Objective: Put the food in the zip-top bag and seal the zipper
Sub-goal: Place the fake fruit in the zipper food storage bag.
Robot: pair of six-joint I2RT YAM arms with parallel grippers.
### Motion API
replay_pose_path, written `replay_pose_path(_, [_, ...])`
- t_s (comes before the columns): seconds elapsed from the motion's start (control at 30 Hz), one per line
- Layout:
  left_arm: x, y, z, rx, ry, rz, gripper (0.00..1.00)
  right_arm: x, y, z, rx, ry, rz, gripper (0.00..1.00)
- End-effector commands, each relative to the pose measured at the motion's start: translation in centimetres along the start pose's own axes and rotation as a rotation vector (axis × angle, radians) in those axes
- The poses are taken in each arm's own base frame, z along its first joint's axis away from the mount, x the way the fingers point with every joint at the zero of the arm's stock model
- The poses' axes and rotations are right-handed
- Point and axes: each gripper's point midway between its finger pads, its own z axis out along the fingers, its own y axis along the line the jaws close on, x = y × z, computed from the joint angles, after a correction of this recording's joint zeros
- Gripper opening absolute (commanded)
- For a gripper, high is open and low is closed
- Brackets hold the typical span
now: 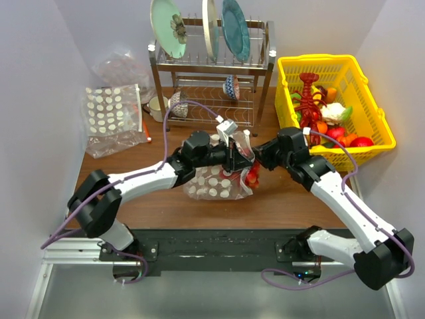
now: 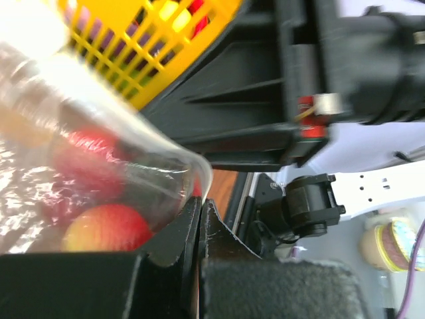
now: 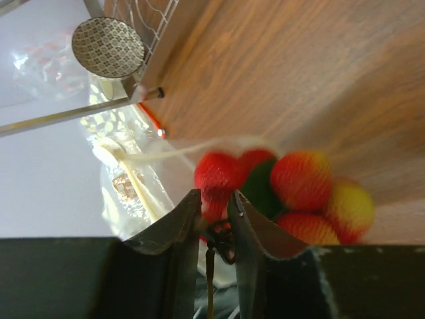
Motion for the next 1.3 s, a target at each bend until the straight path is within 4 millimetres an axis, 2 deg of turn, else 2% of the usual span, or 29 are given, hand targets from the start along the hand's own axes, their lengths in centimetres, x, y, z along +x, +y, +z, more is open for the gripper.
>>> replay_pose_path(0.0, [0.1,-0.6,0.9,0.104,-0.075,-0.054,0.00,0.8,0.1,-1.6,-0.031,0.043,-0.029,0.37])
replay_pose_path(0.07, [0.5,-0.4,1.1,0.116,-0.077,-0.059,0.00,0.6,-0.6,-1.7,-0.007,0.028,-0.050,0.43])
replay_pose_path(0.13, [0.7,-0.3,1.0,0.121,-0.087,-0.061,0.00,0.0,-0.9,-2.0,0.008,0.001,-0.068,0.44])
replay_pose_path(0.2, [0.9,0.1,1.0,0.107,-0.081,-0.058,0.00,-1.3,-1.8,-2.5,0.042,-0.068,-0.113,0.48])
replay_pose_path(0.27, [1.1,0.5,1.2,0.090,-0.075,-0.058,0.00,-2.9,-2.4,-3.1,0.073,-0.147,-0.169,0.57])
replay_pose_path(0.33, [1.8,1.3,1.4,0.063,-0.046,-0.058,0.00,-3.6,-2.5,-3.4,0.076,-0.179,-0.214,0.58])
replay_pose_path(0.4, [2.3,1.8,1.6,0.043,-0.021,-0.053,0.00,-4.8,-2.2,-3.9,0.059,-0.233,-0.367,0.57])
replay_pose_path(0.43, [2.7,2.3,1.7,0.032,-0.009,-0.056,0.00,-4.8,-2.4,-3.8,0.050,-0.231,-0.443,0.56])
replay_pose_path(0.47, [2.7,2.3,1.8,0.029,-0.004,-0.057,0.00,-5.1,-1.8,-3.8,0.014,-0.239,-0.603,0.56])
replay_pose_path(0.5, [2.9,2.5,1.9,0.026,0.005,-0.056,0.00,-5.1,-2.2,-4.1,0.012,-0.236,-0.667,0.56])
replay_pose_path(0.6, [3.4,2.9,2.0,0.017,0.019,-0.058,0.00,-4.2,-4.1,-4.4,0.017,-0.168,-0.837,0.57])
replay_pose_path(0.63, [3.4,3.0,2.0,0.012,0.019,-0.057,0.00,-3.6,-5.5,-4.4,0.021,-0.133,-0.851,0.57])
replay_pose_path(0.67, [3.6,3.1,2.0,0.009,0.023,-0.050,0.00,-3.1,-6.2,-4.3,0.014,-0.114,-0.849,0.58])
replay_pose_path(0.7, [3.7,3.2,2.0,0.003,0.031,-0.050,0.00,-2.2,-8.2,-3.5,0.027,-0.065,-0.856,0.63])
replay_pose_path(0.8, [4.1,3.5,1.7,-0.023,0.049,-0.030,0.00,-0.2,-9.5,-3.2,-0.048,-0.004,-0.802,0.71])
replay_pose_path(0.83, [3.9,3.6,1.5,-0.035,0.045,-0.022,0.00,0.4,-11.0,-2.2,-0.047,0.010,-0.789,0.72])
replay_pose_path(0.87, [3.8,3.7,1.3,-0.043,0.046,-0.005,0.00,1.2,-11.2,-2.2,-0.078,0.034,-0.759,0.74])
replay_pose_path(0.9, [4.1,3.9,1.1,-0.057,0.060,-0.005,0.00,1.9,-12.7,-1.5,-0.073,0.066,-0.754,0.77])
replay_pose_path(0.93, [3.9,3.8,0.9,-0.063,0.059,0.002,0.00,2.2,-12.0,-1.1,-0.127,0.059,-0.739,0.77])
replay_pose_path(0.97, [4.2,4.0,0.8,-0.075,0.073,0.008,0.00,3.0,-12.2,-0.8,-0.146,0.090,-0.733,0.79])
replay_pose_path(1.0, [4.1,3.9,0.7,-0.077,0.074,0.013,0.00,3.5,-13.3,-0.2,-0.140,0.112,-0.733,0.80])
replay_pose_path(1.07, [4.1,3.9,0.4,-0.082,0.077,0.019,0.00,3.8,-13.2,0.7,-0.163,0.115,-0.725,0.88])
replay_pose_path(1.1, [4.1,3.8,0.4,-0.082,0.079,0.020,0.00,4.4,-14.5,1.5,-0.135,0.154,-0.726,0.92])
replay_pose_path(1.17, [4.1,3.8,0.2,-0.085,0.082,0.019,0.00,4.9,-14.3,2.4,-0.158,0.163,-0.717,0.92])
replay_pose_path(1.2, [4.1,3.8,0.2,-0.083,0.083,0.019,0.00,5.6,-15.6,3.0,-0.136,0.203,-0.714,0.92])
replay_pose_path(1.23, [4.2,3.7,0.2,-0.080,0.085,0.019,0.00,5.8,-14.8,3.4,-0.181,0.196,-0.708,0.92])
replay_pose_path(1.27, [4.2,3.8,0.2,-0.079,0.084,0.015,0.00,5.9,-14.9,3.7,-0.182,0.202,-0.704,0.92])
